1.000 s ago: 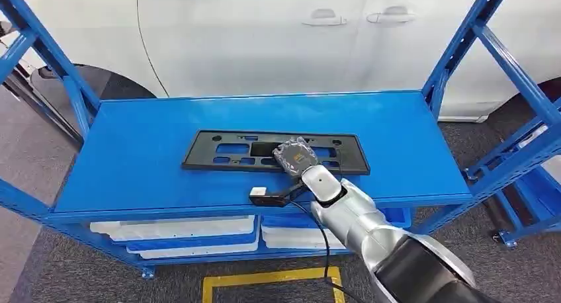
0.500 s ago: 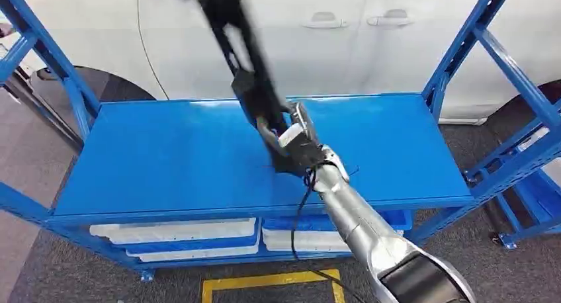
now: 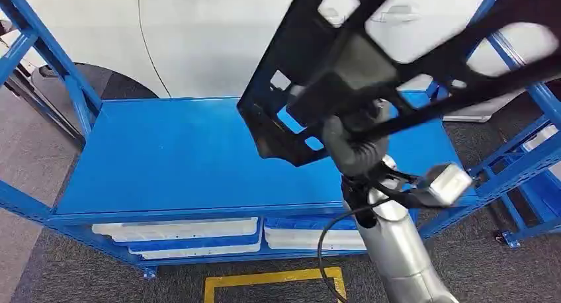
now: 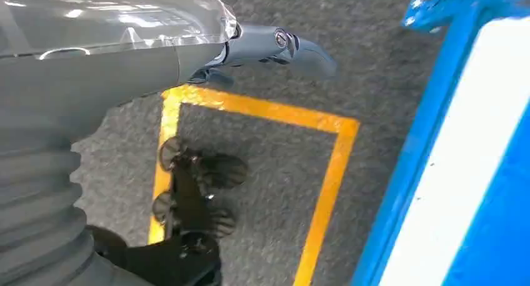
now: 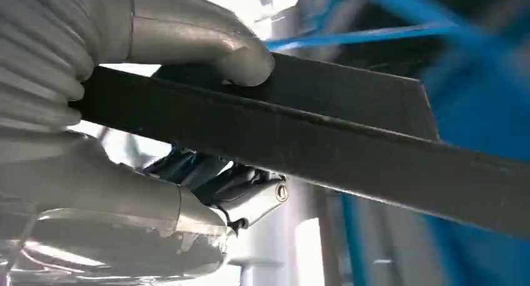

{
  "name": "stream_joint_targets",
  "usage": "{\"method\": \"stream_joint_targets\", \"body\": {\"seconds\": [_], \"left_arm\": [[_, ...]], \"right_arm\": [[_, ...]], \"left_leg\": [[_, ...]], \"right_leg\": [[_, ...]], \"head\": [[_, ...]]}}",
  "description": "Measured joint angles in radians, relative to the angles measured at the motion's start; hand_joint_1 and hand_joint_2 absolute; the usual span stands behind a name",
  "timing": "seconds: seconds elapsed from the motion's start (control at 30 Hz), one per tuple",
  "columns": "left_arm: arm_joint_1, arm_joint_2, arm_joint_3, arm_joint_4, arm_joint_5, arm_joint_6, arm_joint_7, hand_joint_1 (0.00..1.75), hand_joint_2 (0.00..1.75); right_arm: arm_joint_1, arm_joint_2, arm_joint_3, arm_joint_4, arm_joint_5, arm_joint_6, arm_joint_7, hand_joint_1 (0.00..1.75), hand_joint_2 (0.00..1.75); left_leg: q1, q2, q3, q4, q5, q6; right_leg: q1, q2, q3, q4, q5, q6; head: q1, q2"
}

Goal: Take the parts from the cabinet and place them on the table.

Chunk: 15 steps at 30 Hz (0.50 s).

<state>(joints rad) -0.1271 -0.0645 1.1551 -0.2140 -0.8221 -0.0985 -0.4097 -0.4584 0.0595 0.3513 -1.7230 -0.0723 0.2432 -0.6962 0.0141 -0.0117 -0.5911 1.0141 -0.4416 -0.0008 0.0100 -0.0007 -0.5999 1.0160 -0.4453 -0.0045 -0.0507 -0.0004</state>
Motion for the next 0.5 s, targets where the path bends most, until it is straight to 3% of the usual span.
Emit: {"method": "stream_joint_targets", "body": {"seconds": [0.03, 0.07, 0.1, 0.13, 0.17, 0.2, 0.23, 0.27, 0.3, 0.37, 0.4, 0.43, 0.5], "left_arm": [[0.002, 0.001, 0.000, 0.000, 0.000, -0.008, 0.004, 0.00, 1.75], [0.004, 0.002, 0.000, 0.000, 0.000, -0.013, 0.003, 0.00, 1.75], [0.007, 0.002, 0.000, 0.000, 0.000, -0.018, 0.000, 0.00, 1.75], [0.008, 0.002, 0.000, 0.000, -0.001, -0.020, -0.004, 0.00, 1.75], [0.008, 0.002, 0.000, 0.000, -0.001, -0.021, -0.009, 0.00, 1.75], [0.010, 0.002, 0.000, 0.000, -0.001, -0.021, -0.012, 0.00, 1.75], [0.013, 0.002, 0.000, 0.000, -0.001, -0.021, -0.013, 0.00, 1.75], [0.017, 0.002, 0.000, 0.000, -0.001, -0.020, -0.013, 0.00, 1.75], [0.020, 0.002, 0.000, 0.000, -0.002, -0.017, -0.012, 0.00, 1.75], [0.021, 0.003, 0.000, 0.000, -0.005, -0.005, 0.000, 0.00, 1.75], [0.020, 0.003, 0.000, 0.000, -0.004, -0.002, 0.003, 0.00, 1.75], [0.020, 0.004, 0.000, 0.000, -0.005, 0.000, 0.005, 0.00, 1.75], [0.023, 0.004, 0.000, 0.000, -0.005, 0.006, 0.022, 0.00, 1.75]], "right_arm": [[0.023, 0.002, -0.005, -0.064, -0.032, 0.063, -0.001, 1.75, 1.75], [0.046, 0.007, -0.007, -0.110, -0.036, 0.103, -0.001, 1.75, 1.75], [0.063, 0.014, -0.007, -0.146, -0.036, 0.135, -0.001, 1.75, 1.75], [0.074, 0.019, -0.007, -0.170, -0.036, 0.156, -0.003, 1.75, 1.75], [0.087, 0.026, -0.003, -0.204, -0.031, 0.171, -0.006, 1.75, 1.75], [0.100, 0.029, 0.001, -0.229, -0.022, 0.177, -0.005, 1.75, 1.75], [0.115, 0.030, 0.005, -0.247, -0.017, 0.181, -0.005, 1.75, 1.75], [0.130, 0.031, 0.015, -0.272, -0.009, 0.185, -0.003, 1.75, 1.75], [0.143, 0.032, 0.024, -0.289, -0.003, 0.185, -0.003, 1.75, 1.75], [0.159, 0.032, 0.054, -0.336, 0.007, 0.177, -0.003, 1.75, 1.75], [0.161, 0.032, 0.066, -0.349, 0.009, 0.175, -0.003, 1.75, 1.75], [0.163, 0.032, 0.072, -0.361, 0.010, 0.172, -0.003, 1.75, 1.75], [0.170, 0.032, 0.080, -0.375, 0.010, 0.164, -0.002, 1.75, 1.75]], "left_leg": [[-0.006, -0.001, 0.004, -0.001, -0.002, -0.008], [-0.002, 0.002, 0.002, 0.008, -0.014, -0.011], [-0.002, 0.005, -0.009, 0.040, -0.038, -0.016], [0.000, 0.006, -0.038, 0.105, -0.076, -0.019], [0.001, 0.006, -0.077, 0.190, -0.115, -0.023], [0.001, 0.006, -0.109, 0.258, -0.140, -0.028], [0.001, 0.006, -0.127, 0.295, -0.145, -0.031], [0.003, 0.006, -0.121, 0.284, -0.132, -0.033], [0.005, 0.006, -0.097, 0.237, -0.101, -0.034], [0.009, 0.007, 0.001, 0.053, -0.017, -0.033], [0.007, 0.007, 0.020, 0.010, -0.025, -0.027], [0.003, 0.004, 0.018, 0.011, -0.018, -0.016], [-0.002, 0.003, 0.014, 0.013, -0.014, -0.007]], "right_leg": [[-0.009, -0.001, 0.005, -0.013, 0.005, -0.008], [-0.013, -0.005, 0.014, -0.021, 0.009, -0.011], [-0.014, -0.005, 0.019, -0.025, 0.009, -0.015], [-0.014, -0.006, 0.020, -0.025, 0.007, -0.023], [-0.013, -0.005, 0.021, -0.025, 0.006, -0.024], [-0.012, -0.005, 0.022, -0.024, 0.005, -0.026], [-0.012, -0.006, 0.021, -0.022, 0.007, -0.026], [-0.012, -0.005, 0.021, -0.019, 0.007, -0.025], [-0.013, -0.004, 0.020, -0.016, 0.006, -0.024], [-0.013, -0.003, 0.018, -0.005, 0.000, -0.017], [-0.008, -0.002, 0.012, 0.004, -0.004, -0.011], [-0.007, -0.001, 0.007, 0.010, -0.004, -0.007], [-0.010, -0.002, 0.006, 0.005, 0.004, 0.005]], "head": [[0.000, 0.000], [0.000, 0.000], [0.000, 0.000], [0.000, 0.000], [0.000, 0.000], [0.000, 0.000], [0.000, 0.000], [0.000, 0.000], [0.000, 0.000], [0.000, 0.000], [0.000, 0.000], [0.000, 0.000], [0.000, 0.000]]}}
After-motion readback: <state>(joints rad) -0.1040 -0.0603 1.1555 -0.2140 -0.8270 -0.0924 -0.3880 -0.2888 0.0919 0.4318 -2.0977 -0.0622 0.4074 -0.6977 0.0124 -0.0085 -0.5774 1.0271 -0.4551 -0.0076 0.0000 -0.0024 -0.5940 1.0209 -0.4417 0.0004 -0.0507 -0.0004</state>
